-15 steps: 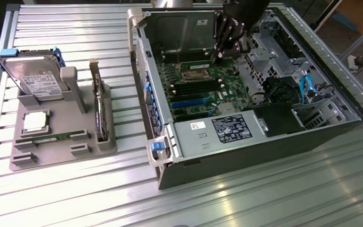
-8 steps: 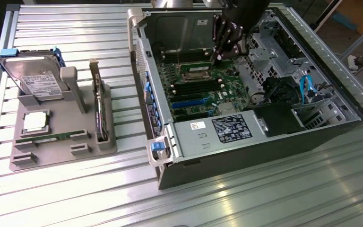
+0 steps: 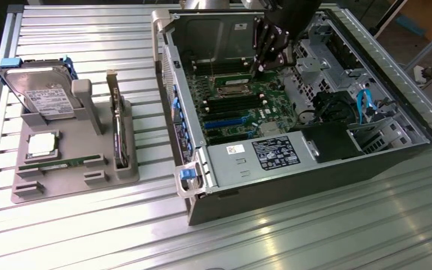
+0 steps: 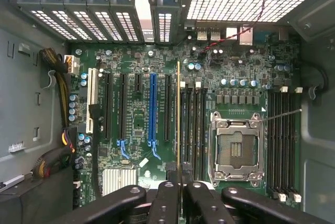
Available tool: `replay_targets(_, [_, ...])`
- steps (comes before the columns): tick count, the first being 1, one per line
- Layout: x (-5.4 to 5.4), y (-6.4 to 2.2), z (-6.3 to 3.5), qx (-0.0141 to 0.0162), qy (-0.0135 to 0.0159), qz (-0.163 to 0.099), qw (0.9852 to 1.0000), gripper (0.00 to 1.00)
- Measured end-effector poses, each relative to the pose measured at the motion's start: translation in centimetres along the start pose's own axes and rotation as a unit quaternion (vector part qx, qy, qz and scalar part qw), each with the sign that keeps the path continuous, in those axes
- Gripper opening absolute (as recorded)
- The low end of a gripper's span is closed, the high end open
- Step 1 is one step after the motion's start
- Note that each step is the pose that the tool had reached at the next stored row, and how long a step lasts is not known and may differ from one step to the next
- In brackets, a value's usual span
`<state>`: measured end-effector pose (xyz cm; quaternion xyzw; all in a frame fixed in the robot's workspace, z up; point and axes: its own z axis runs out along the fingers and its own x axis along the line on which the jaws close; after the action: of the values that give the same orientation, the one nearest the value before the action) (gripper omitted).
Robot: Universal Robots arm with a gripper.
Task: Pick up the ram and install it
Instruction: 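Insert the ram into the slot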
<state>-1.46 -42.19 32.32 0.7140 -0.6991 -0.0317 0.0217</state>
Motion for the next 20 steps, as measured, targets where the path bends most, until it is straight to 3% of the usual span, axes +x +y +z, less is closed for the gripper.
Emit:
replay_targets(3, [0.0, -0.04, 0.00, 0.0000, 0.0001, 0.000, 1.0000, 0.12])
replay_targets(6, [0.0, -0.98, -0.05, 0.0000, 0.0000, 0.000, 1.0000, 0.12])
replay_targets(11, [0.0, -1.23, 0.12, 0.0000, -0.0002, 0.000, 1.0000, 0.12])
replay_targets(20, [0.0, -1.48, 1.79, 0.0000, -0.0001, 0.000, 1.0000, 0.12])
